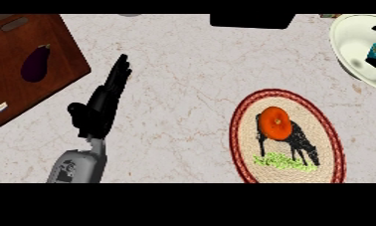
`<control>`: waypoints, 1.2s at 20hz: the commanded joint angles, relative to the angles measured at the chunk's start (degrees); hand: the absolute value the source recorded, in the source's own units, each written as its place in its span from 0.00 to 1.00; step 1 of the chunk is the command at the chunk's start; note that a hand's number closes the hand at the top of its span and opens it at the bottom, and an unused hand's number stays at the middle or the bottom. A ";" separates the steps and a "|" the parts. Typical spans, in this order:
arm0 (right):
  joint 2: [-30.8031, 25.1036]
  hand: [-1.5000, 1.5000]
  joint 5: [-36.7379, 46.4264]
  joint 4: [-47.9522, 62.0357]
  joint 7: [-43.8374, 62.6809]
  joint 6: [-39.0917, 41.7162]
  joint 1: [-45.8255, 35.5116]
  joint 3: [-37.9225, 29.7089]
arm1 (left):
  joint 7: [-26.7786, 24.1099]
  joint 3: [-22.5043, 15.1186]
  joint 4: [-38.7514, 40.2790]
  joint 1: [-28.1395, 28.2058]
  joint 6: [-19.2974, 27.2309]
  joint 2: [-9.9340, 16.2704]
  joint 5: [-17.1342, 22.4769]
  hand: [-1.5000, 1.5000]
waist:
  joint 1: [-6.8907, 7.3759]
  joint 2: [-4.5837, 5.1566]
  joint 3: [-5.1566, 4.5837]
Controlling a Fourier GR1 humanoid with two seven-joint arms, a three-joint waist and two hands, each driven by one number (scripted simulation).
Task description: Pick the cupcake from the placemat and place it in the bowl
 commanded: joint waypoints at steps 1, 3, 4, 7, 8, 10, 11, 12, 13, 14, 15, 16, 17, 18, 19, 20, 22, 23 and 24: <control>-0.68 0.00 0.77 5.72 -5.43 6.02 -1.47 0.59 | 1.06 0.86 1.06 -2.14 -0.23 0.40 0.19 0.50 | -0.03 0.13 0.03; 0.17 0.00 -2.39 6.94 -9.02 6.84 -1.70 -2.57 | -1.96 0.01 0.79 1.00 -1.17 0.14 0.46 0.50 | 0.17 0.12 0.06; -1.93 0.00 -3.02 7.49 -9.46 8.61 -2.69 -3.48 | -4.18 1.29 0.26 3.45 -2.32 0.99 2.02 0.50 | 0.22 -0.03 0.02; -1.47 0.00 -6.05 8.37 -12.45 9.49 -3.60 -6.66 | 0.63 0.67 -0.79 -0.25 0.50 0.09 -0.18 0.50 | -0.56 -0.24 0.05; -0.78 0.00 -7.54 8.77 -13.36 7.75 -3.40 -8.37 | -0.03 0.74 -0.88 0.77 -0.60 0.63 0.42 0.50 | -0.37 -0.17 0.07; -2.24 0.00 -9.28 9.38 -13.13 10.03 -4.69 -10.19 | -0.73 0.32 1.09 0.53 0.84 -0.74 -0.59 0.50 | -1.11 -0.35 -0.02; -4.01 0.00 -9.40 10.17 -14.19 10.68 -4.03 -10.64 | 0.21 1.32 0.20 -0.38 0.24 0.64 -0.27 0.50 | -0.92 -0.26 0.02; -3.76 0.00 -10.60 10.48 -10.25 10.92 -7.46 -11.86 | -1.48 -1.15 0.48 2.16 0.87 -1.33 -1.42 0.50 | -0.61 -0.33 -0.03; -4.74 0.00 -11.52 11.87 -8.60 11.70 -8.31 -13.01 | -2.06 1.33 1.42 1.12 -1.05 0.37 0.90 0.50 | -0.12 0.00 -0.01; -5.18 0.00 -11.95 12.66 -10.44 12.08 -6.12 -13.55 | -1.11 1.11 1.19 -0.35 -0.06 -0.22 0.24 0.50 | -0.59 -0.03 0.03; -6.99 0.00 -12.72 13.05 -7.03 15.81 -8.68 -14.12 | -0.04 -0.24 -0.99 0.93 0.40 -0.49 -0.72 0.50 | -0.50 -0.33 -0.01; -6.79 0.00 -12.00 13.63 -6.63 15.03 -8.39 -13.63 | 1.90 1.67 -1.00 -1.10 -1.60 0.85 1.76 0.50 | 0.02 0.01 0.04; -9.32 0.00 -12.81 14.04 -6.84 18.80 -8.02 -14.36 | -0.69 0.30 -0.28 0.83 -0.34 -0.28 0.03 0.50 | -0.35 -0.06 0.03; -9.98 0.00 -13.24 14.50 -8.24 20.72 -6.34 -14.76 | -1.23 0.25 1.11 1.26 0.58 -0.60 -0.88 0.50 | -0.72 -0.03 0.04; -8.94 0.00 -14.04 14.83 -6.88 20.15 -6.79 -15.50 | -0.04 3.43 1.04 -1.59 -0.61 1.54 1.11 0.50 | -0.86 -0.14 0.01; -9.91 0.00 -14.06 15.12 -5.90 21.44 -6.88 -15.54 | -0.40 -0.29 -1.29 2.15 -0.68 -0.02 -0.32 0.50 | -0.29 -0.16 0.05; -12.85 0.00 -15.72 16.05 -5.55 26.25 -5.93 -17.08 | -1.89 1.45 -0.20 1.81 -1.44 0.97 0.75 0.50 | -0.60 -0.08 0.07; -12.30 0.00 -16.29 16.40 -9.05 27.78 -2.50 -17.56 | -0.66 1.56 0.19 0.76 -0.51 0.93 -0.03 0.50 | -1.11 0.02 0.18; -12.85 0.00 -16.12 15.71 -7.48 28.59 -3.22 -17.28 | -0.99 -0.21 -0.98 2.31 -0.47 0.04 -0.74 0.50 | -0.86 -0.18 0.11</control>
